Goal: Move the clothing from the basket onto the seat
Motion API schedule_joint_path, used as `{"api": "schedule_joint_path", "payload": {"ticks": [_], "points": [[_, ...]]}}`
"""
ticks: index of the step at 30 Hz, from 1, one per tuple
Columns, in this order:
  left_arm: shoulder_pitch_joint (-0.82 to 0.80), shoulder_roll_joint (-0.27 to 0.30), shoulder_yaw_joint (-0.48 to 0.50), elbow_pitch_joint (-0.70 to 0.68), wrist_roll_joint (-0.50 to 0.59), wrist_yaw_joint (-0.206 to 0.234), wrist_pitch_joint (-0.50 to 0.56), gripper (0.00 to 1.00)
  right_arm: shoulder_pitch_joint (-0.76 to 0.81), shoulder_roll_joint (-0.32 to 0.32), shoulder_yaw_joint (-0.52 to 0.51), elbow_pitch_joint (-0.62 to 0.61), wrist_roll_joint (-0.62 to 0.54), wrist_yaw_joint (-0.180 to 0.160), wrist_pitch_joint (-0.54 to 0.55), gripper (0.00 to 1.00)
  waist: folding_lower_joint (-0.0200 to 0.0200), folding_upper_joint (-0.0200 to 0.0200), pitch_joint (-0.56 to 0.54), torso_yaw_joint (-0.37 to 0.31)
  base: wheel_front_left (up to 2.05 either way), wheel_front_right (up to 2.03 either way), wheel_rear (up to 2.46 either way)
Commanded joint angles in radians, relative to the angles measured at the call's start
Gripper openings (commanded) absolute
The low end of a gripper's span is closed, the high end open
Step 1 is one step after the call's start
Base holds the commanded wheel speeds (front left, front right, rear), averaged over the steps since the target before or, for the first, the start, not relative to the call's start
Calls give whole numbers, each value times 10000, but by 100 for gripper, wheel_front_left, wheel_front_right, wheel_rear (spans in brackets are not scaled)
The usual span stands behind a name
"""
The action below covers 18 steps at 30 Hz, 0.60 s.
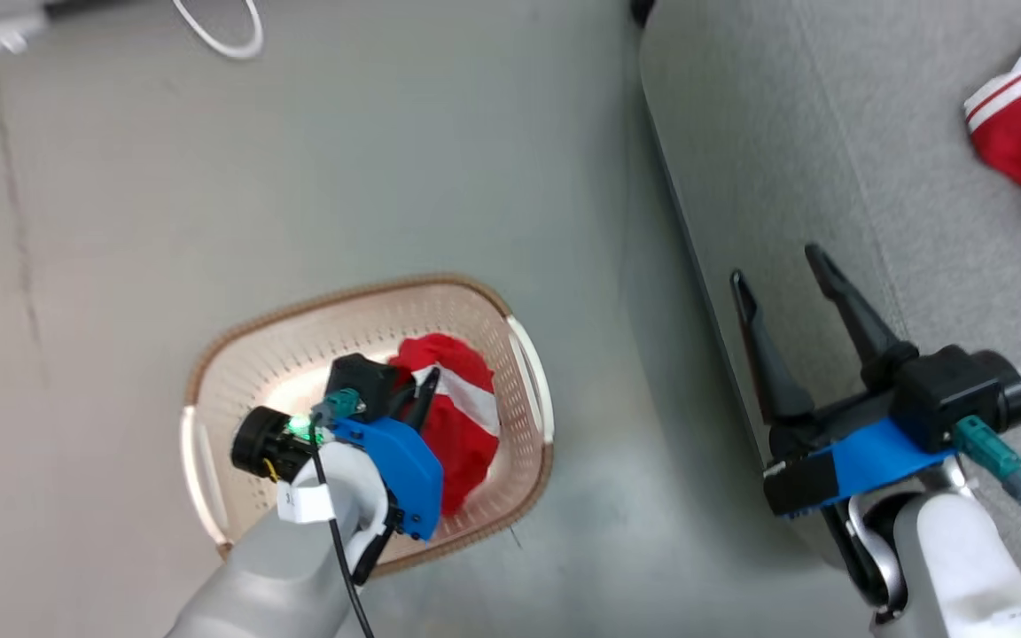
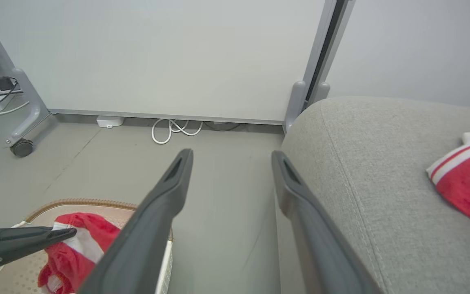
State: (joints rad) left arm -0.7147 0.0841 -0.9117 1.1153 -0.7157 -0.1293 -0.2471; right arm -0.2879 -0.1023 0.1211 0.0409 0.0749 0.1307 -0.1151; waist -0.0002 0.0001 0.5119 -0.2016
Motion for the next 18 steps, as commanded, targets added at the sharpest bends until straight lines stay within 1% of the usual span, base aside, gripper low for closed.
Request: {"api": "schedule_joint_path", "payload": {"ticks": [1,8,11,14,18], "points": [[240,-81,-178,-146,-75,-13,-79,0,299,-38,-4,103,-66,1,89,100,2,-1,-1492,554,0,0,0],[608,-191,-977,-920,-289,-13,-181,0,1195,-77,-82,366,-13,1,383,100,2,-1,-3403,1117,0,0,0],[479,-207,-1221,-1302,-302,-13,-192,0,1516,-16,-168,352,8,1,496,100,2,-1,-3940,1383,0,0,0],[375,-186,-1282,-1669,-192,-12,-190,0,1825,36,-216,359,21,1,605,100,2,-1,-4408,1623,0,0,0],[190,-193,-1197,-2014,-165,-12,-191,0,2023,117,-271,288,25,1,673,100,2,-1,-4774,1847,0,0,0]]}}
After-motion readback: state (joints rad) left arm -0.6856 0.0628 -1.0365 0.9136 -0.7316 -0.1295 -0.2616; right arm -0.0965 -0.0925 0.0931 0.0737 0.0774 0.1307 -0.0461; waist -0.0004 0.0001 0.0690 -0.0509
